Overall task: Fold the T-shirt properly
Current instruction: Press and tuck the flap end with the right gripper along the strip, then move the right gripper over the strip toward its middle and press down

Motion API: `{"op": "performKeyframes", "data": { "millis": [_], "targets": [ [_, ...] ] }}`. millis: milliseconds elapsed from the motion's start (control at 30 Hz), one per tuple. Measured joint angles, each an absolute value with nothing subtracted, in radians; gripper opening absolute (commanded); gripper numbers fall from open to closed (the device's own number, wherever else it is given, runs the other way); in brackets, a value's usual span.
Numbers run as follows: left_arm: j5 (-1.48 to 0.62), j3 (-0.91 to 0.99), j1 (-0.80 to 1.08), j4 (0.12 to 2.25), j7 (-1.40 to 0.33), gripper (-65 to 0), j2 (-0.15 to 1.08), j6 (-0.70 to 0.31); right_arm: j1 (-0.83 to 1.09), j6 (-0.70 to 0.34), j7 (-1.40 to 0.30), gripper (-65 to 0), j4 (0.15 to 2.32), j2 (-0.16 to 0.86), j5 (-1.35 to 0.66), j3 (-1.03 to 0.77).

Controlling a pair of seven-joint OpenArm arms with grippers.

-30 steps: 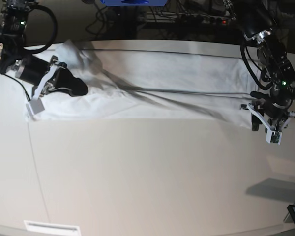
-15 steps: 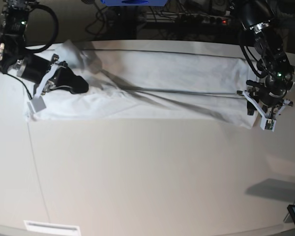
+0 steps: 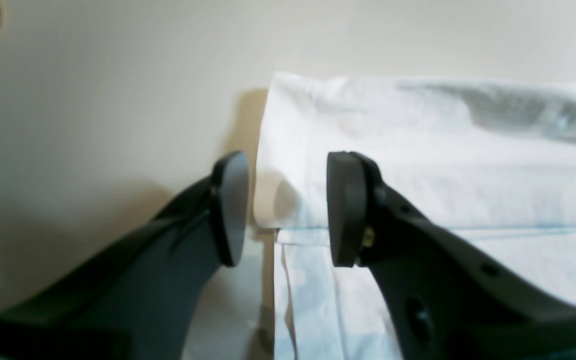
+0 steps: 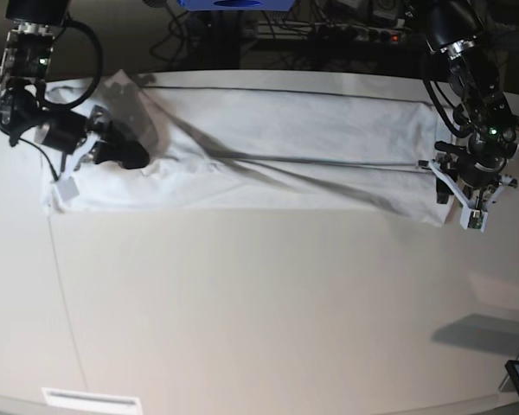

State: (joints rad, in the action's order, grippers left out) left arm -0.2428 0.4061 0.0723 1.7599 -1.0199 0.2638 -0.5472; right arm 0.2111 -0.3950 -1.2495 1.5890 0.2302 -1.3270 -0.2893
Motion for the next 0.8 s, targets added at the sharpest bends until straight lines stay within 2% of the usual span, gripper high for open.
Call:
{"op": "performKeyframes", "data": {
  "millis": [200, 333, 400, 633, 800],
  "targets": [
    [-0.241, 0.512, 0.07, 1.79, -1.02, -39.3, 0.263, -0.547, 0.177, -0.406, -1.244, -63.4, 1.409, 0.231, -1.34, -0.29],
    [-0.239, 0.582, 0.073, 1.789, -1.027, -38.8, 0.275, -0.548, 0.168, -0.406, -1.243, -63.4, 1.402, 0.234, -1.348, -0.29],
    [-0.241, 0.595, 0.075, 1.789, -1.026, -38.8, 0.292, -0.562, 0.177, -0.392, -1.248, -63.4, 1.467, 0.233, -1.303, -0.289],
    [-0.244, 0.598, 0.133, 1.758, -1.021, -38.5, 0.324, -0.675, 0.212, -0.383, -1.247, -63.4, 1.823, 0.235, -1.327, -0.289],
    [-0.236, 0.653, 0.148, 1.7, -1.023, -38.5, 0.336, -0.682, 0.249, -0.293, -1.274, -63.4, 1.939, 0.28, -1.316, -0.277]
  ]
}}
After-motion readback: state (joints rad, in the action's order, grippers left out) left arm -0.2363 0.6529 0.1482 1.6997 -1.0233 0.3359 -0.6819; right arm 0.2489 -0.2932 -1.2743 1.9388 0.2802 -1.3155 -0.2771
